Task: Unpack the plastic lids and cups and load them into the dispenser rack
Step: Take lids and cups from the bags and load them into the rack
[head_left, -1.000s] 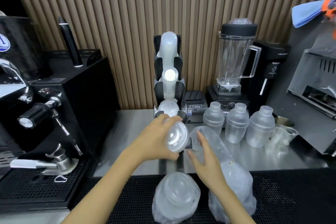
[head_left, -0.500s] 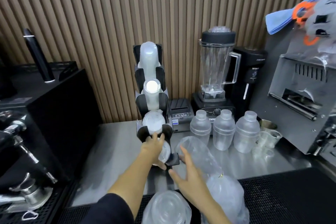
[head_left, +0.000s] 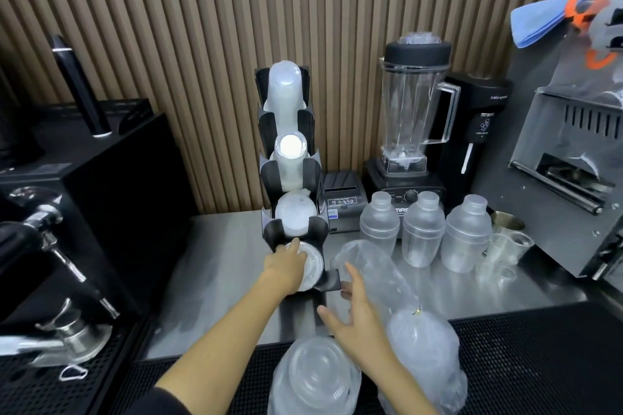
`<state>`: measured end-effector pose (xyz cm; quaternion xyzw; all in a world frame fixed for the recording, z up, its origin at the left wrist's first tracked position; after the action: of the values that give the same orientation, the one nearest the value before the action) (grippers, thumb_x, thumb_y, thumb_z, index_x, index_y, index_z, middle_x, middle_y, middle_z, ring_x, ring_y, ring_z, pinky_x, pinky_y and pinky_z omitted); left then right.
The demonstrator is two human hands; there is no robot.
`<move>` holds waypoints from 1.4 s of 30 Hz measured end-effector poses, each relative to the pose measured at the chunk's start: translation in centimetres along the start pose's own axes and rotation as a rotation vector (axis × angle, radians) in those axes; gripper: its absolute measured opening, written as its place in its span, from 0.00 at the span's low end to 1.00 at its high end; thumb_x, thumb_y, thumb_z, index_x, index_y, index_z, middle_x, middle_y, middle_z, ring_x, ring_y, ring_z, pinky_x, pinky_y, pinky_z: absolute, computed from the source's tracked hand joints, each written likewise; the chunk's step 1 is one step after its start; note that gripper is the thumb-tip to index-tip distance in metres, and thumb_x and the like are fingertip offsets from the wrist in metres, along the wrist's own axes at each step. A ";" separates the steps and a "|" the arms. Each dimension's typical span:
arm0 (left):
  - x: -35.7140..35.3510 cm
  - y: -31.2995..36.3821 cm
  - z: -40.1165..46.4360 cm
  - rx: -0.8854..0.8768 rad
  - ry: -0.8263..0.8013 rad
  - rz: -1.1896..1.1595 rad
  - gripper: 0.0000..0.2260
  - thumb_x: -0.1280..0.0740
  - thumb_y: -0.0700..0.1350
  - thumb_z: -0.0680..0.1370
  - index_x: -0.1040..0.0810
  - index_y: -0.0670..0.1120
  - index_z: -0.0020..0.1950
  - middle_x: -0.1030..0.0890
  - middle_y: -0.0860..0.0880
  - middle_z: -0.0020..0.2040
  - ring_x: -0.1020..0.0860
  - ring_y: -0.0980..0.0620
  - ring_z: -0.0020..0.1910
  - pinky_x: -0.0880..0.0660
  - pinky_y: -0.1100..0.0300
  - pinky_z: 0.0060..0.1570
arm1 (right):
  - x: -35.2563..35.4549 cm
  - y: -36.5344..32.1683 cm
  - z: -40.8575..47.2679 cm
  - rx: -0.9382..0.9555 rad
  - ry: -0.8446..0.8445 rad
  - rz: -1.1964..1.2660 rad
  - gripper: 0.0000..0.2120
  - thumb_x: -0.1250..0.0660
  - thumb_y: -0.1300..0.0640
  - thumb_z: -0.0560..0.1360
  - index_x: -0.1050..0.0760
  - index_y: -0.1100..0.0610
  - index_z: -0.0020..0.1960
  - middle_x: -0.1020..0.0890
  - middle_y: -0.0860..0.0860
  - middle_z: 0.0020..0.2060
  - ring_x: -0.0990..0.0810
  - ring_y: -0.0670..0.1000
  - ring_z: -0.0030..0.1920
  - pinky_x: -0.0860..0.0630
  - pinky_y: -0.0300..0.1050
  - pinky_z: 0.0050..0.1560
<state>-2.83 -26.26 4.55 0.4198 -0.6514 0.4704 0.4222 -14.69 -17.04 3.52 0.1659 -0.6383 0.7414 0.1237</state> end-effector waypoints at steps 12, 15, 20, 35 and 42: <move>-2.8 7.3 -13.3 -0.344 0.060 -0.393 0.19 0.38 0.46 0.74 0.29 0.47 0.65 0.28 0.48 0.64 0.31 0.47 0.63 0.31 0.54 0.63 | -0.9 7.4 -5.5 -0.221 -0.116 -0.158 0.16 0.38 0.65 0.68 0.31 0.42 0.41 0.25 0.48 0.32 0.24 0.40 0.34 0.29 0.30 0.38; -5.3 7.8 -12.3 -0.283 0.014 -0.280 0.33 0.33 0.55 0.72 0.40 0.44 0.73 0.38 0.44 0.71 0.38 0.42 0.66 0.39 0.53 0.69 | -1.3 7.7 -5.7 -0.222 -0.106 -0.124 0.17 0.39 0.69 0.71 0.29 0.46 0.46 0.22 0.45 0.36 0.24 0.35 0.34 0.29 0.26 0.39; -7.3 7.5 -11.4 -0.117 -0.101 -0.293 0.41 0.32 0.60 0.69 0.49 0.53 0.75 0.45 0.45 0.73 0.40 0.39 0.68 0.41 0.42 0.66 | -2.0 7.5 -6.3 -0.213 -0.147 -0.080 0.17 0.41 0.66 0.76 0.32 0.46 0.56 0.23 0.38 0.46 0.27 0.25 0.43 0.33 0.19 0.44; -3.3 5.1 -13.9 -0.120 0.280 -0.660 0.42 0.33 0.67 0.63 0.46 0.59 0.72 0.40 0.54 0.65 0.36 0.50 0.60 0.35 0.57 0.65 | -2.1 6.0 -6.7 -0.206 -0.208 -0.112 0.20 0.40 0.64 0.74 0.34 0.43 0.59 0.24 0.40 0.49 0.25 0.42 0.53 0.32 0.21 0.46; 8.2 -0.6 -12.0 -0.047 0.561 -0.534 0.40 0.28 0.58 0.64 0.43 0.57 0.72 0.38 0.49 0.65 0.37 0.45 0.59 0.32 0.54 0.59 | -1.1 4.0 -3.8 -0.155 -0.083 -0.072 0.20 0.39 0.63 0.75 0.35 0.49 0.64 0.24 0.46 0.51 0.26 0.48 0.57 0.32 0.31 0.52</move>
<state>-2.84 -16.04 14.85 0.4199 -0.3891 0.4251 0.7011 -15.60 -13.85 -1.09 0.2092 -0.6919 0.6775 0.1362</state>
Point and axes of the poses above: each hand's wrist, its own z-axis towards the middle knuckle, its own x-axis out of the back of the hand, y = z × x, the point moved 8 cm from there along z, towards the middle knuckle
